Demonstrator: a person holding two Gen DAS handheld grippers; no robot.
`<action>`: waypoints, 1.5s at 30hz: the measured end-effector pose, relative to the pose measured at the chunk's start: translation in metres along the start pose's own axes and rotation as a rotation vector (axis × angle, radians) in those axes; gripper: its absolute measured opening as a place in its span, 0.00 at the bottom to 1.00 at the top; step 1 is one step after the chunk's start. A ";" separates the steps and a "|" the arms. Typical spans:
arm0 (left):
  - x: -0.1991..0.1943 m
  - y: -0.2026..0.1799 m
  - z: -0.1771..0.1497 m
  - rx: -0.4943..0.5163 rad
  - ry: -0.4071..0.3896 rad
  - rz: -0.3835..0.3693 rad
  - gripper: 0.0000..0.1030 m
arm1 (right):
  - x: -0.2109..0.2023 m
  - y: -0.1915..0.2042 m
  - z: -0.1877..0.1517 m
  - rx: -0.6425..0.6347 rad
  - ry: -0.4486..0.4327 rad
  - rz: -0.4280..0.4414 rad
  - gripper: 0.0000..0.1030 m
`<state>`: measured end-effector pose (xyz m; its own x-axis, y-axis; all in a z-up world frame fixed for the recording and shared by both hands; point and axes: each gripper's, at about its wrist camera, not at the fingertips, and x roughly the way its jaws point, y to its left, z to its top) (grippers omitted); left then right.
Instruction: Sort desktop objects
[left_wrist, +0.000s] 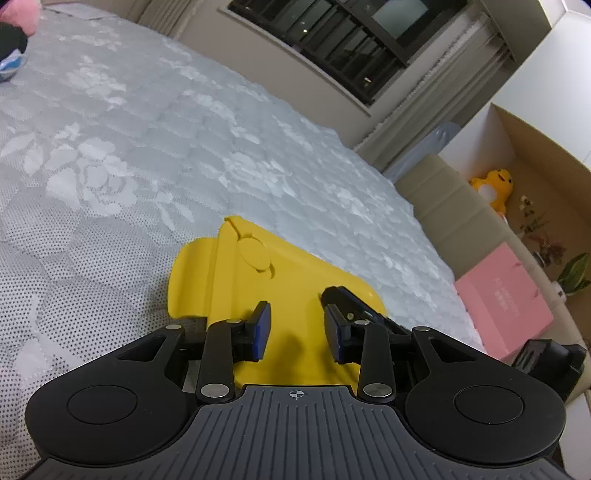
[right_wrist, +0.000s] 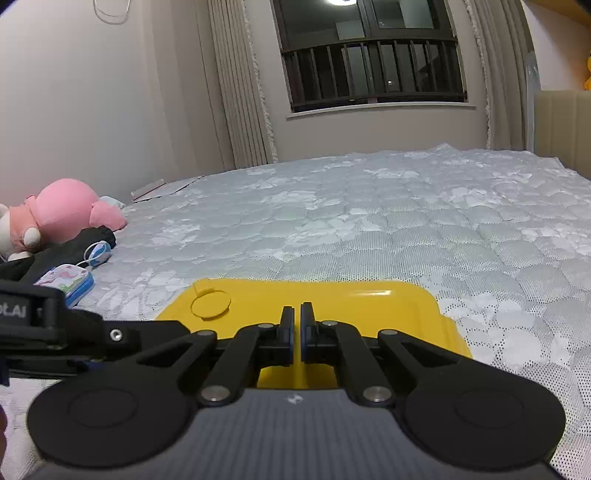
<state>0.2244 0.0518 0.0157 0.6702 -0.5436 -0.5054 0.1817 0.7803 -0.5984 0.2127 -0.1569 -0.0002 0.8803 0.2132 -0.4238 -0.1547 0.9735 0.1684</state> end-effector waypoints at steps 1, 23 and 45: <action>0.000 0.000 0.000 0.000 -0.001 0.000 0.34 | -0.001 0.000 -0.001 0.003 -0.001 0.000 0.02; -0.001 0.001 -0.001 0.020 0.015 -0.002 0.34 | -0.019 0.000 -0.005 0.024 0.001 -0.002 0.03; 0.006 0.030 0.005 -0.137 0.078 -0.113 0.23 | -0.011 -0.006 0.038 0.065 0.213 0.033 0.15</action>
